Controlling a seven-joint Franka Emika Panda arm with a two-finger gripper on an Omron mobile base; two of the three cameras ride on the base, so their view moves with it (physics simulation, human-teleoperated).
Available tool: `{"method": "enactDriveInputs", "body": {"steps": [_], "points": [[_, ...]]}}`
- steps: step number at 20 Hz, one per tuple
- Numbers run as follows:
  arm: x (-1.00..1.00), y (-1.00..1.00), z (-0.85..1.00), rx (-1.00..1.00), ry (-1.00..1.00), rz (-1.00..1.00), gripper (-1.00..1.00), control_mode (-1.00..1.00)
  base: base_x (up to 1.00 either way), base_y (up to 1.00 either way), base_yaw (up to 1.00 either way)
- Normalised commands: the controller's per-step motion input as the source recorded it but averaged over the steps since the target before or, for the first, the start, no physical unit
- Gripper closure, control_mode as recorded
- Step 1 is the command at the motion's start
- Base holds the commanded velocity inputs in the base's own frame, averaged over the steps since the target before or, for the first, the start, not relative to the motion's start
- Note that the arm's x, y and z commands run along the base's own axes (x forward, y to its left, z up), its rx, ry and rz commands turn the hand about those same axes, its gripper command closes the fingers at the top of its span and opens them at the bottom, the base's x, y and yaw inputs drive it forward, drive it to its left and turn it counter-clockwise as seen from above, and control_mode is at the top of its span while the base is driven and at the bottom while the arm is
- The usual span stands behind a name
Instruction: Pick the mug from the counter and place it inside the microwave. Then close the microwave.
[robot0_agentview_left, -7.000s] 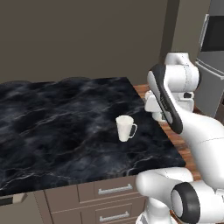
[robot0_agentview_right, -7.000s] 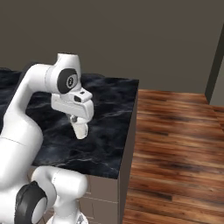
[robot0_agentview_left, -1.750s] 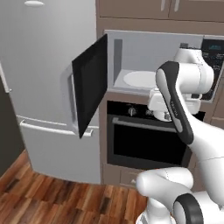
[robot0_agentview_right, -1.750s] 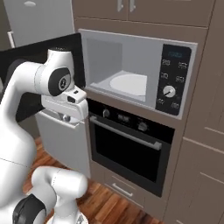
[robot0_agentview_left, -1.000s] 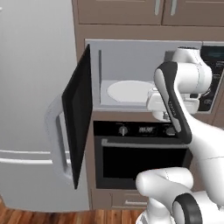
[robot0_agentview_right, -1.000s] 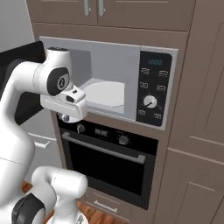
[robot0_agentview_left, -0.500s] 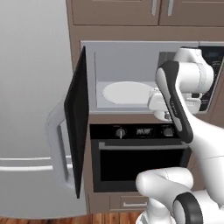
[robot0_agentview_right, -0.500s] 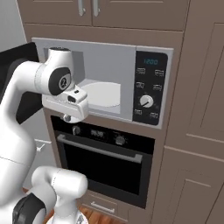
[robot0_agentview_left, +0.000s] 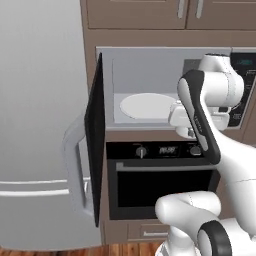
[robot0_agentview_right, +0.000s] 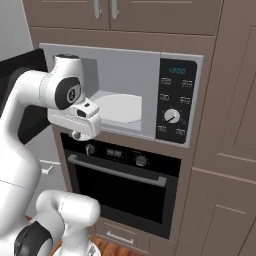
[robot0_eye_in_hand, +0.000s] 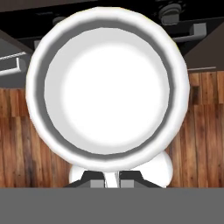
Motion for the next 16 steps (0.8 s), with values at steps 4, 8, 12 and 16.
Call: {"method": "enactDriveInputs", "body": {"steps": [4, 8, 12, 16], "points": [[0.00, 0.00, 0.00, 0.00, 0.00, 0.00, 1.00, 1.00, 0.00, 0.25, -0.13], [0.00, 0.00, 0.00, 0.00, 0.00, 0.00, 1.00, 1.00, 0.01, 0.39, -0.01], [0.00, 0.00, 0.00, 0.00, 0.00, 0.00, 1.00, 1.00, 0.26, 0.22, 0.00], [0.00, 0.00, 0.00, 0.00, 0.00, 0.00, 1.00, 1.00, 0.25, 0.16, 0.00]]}}
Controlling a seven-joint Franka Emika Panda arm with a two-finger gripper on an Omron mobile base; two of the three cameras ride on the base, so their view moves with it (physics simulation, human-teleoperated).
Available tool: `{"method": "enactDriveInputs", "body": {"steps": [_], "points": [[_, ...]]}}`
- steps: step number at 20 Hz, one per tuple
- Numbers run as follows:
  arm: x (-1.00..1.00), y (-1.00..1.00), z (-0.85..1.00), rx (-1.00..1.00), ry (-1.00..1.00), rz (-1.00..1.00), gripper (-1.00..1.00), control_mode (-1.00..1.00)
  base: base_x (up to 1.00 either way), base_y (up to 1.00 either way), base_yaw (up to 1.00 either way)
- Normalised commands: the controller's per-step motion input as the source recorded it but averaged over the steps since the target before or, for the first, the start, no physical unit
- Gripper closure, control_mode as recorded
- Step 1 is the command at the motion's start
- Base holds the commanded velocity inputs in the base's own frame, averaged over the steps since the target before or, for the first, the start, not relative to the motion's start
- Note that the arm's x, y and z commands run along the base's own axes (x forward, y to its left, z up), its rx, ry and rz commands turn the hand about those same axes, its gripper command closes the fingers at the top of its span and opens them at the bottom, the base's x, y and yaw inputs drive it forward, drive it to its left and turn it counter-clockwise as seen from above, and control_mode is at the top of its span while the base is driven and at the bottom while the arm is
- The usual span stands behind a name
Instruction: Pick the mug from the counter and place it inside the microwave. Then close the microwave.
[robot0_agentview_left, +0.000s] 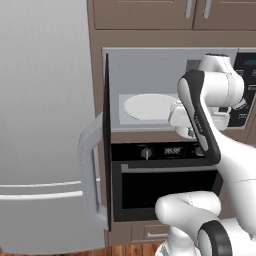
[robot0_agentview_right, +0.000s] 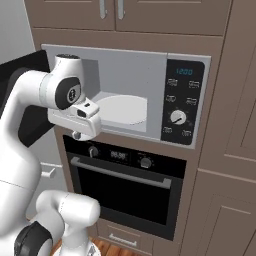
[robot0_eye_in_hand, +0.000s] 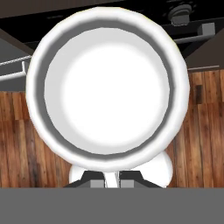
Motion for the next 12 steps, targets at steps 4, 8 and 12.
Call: {"method": "enactDriveInputs", "body": {"steps": [4, 8, 12], "points": [[0.00, 0.00, 0.00, 0.00, 0.00, 0.00, 1.00, 1.00, 0.01, 0.03, 0.00], [0.00, 0.00, 0.00, 0.00, 0.00, 0.00, 1.00, 1.00, 0.00, 0.00, 0.00], [0.00, 0.00, 0.00, 0.00, 0.00, 0.00, 1.00, 1.00, 0.00, 0.00, 0.00]]}}
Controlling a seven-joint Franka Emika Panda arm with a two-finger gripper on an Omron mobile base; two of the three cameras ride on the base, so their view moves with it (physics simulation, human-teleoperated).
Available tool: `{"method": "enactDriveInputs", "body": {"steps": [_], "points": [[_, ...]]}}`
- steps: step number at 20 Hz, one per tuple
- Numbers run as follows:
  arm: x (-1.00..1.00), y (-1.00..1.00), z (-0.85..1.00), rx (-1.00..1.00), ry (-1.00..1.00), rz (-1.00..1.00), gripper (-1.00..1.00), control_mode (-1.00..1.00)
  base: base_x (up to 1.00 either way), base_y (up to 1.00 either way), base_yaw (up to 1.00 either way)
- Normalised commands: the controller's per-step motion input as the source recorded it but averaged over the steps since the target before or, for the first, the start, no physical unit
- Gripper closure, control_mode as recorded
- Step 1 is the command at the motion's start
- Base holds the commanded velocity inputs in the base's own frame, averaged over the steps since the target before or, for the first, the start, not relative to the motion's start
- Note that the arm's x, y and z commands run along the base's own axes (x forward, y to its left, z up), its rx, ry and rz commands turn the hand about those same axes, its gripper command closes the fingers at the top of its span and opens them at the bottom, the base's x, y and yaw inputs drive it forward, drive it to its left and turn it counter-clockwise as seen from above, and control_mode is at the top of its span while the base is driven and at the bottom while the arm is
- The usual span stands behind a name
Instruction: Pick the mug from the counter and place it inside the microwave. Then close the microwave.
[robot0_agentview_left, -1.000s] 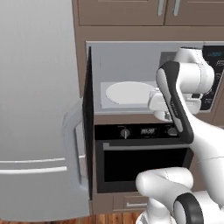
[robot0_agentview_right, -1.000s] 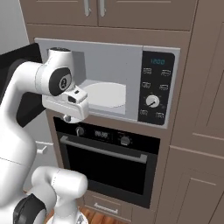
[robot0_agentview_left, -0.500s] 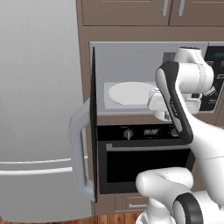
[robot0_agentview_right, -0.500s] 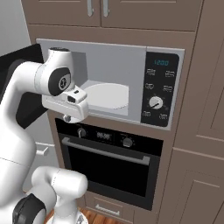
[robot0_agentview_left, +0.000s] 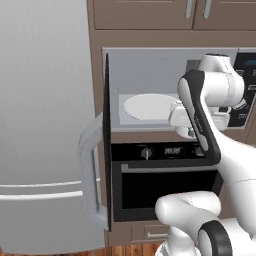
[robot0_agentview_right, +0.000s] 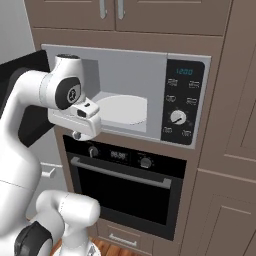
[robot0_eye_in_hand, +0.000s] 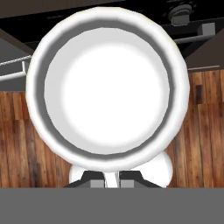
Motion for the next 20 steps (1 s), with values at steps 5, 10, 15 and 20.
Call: {"method": "enactDriveInputs", "body": {"steps": [5, 10, 15, 20], "points": [[0.00, 0.00, 0.00, 0.00, 0.00, 0.00, 1.00, 1.00, 0.00, 0.00, 0.00], [0.00, 0.00, 0.00, 0.00, 0.00, 0.00, 1.00, -1.00, 0.00, 0.00, 0.00], [-0.11, 0.00, 0.00, 0.00, -0.10, 0.00, 1.00, -1.00, 0.00, 0.00, 0.00], [0.08, 0.01, 0.00, 0.00, -0.13, 0.10, 1.00, -1.00, 0.00, 0.00, 0.00]]}}
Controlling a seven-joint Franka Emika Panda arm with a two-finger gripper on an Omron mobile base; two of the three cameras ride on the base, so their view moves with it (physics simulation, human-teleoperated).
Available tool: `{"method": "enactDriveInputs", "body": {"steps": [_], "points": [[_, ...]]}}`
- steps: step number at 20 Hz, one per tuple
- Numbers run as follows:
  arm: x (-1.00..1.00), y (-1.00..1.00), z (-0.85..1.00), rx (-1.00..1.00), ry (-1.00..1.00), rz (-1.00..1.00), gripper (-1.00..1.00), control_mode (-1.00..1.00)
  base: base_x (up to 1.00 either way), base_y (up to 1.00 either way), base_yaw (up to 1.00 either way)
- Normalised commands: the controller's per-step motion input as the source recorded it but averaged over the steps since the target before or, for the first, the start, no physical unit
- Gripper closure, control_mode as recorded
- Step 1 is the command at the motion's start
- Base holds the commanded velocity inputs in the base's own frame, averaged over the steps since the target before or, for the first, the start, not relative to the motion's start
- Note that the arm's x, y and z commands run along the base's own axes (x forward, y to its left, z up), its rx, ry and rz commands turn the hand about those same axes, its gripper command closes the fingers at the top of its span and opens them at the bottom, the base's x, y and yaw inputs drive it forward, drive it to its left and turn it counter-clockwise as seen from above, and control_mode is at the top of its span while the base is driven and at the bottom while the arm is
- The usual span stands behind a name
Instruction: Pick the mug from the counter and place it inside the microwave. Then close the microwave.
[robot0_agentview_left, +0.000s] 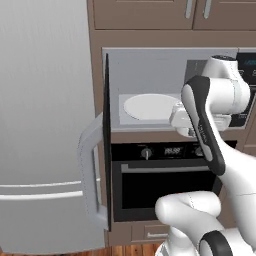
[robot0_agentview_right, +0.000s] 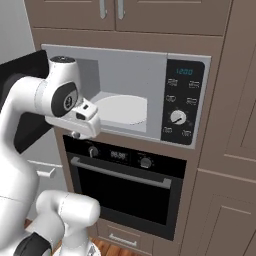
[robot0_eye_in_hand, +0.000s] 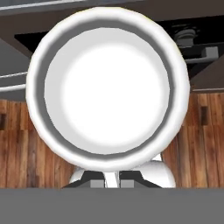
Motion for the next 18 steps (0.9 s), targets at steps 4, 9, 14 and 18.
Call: {"method": "enactDriveInputs", "body": {"steps": [4, 9, 14, 18], "points": [[0.75, 0.00, 0.01, -0.02, -0.01, 0.06, 1.00, -1.00, 0.00, 0.00, 0.00], [0.97, 0.00, 0.08, -0.04, 0.01, 0.01, 1.00, -1.00, 0.00, 0.00, 0.00], [1.00, 0.00, 0.03, -0.04, 0.02, 0.00, 1.00, -1.00, 0.00, 0.00, 0.00], [0.86, 0.00, -0.18, 0.00, 0.00, 0.00, 1.00, -1.00, 0.00, 0.00, 0.00]]}}
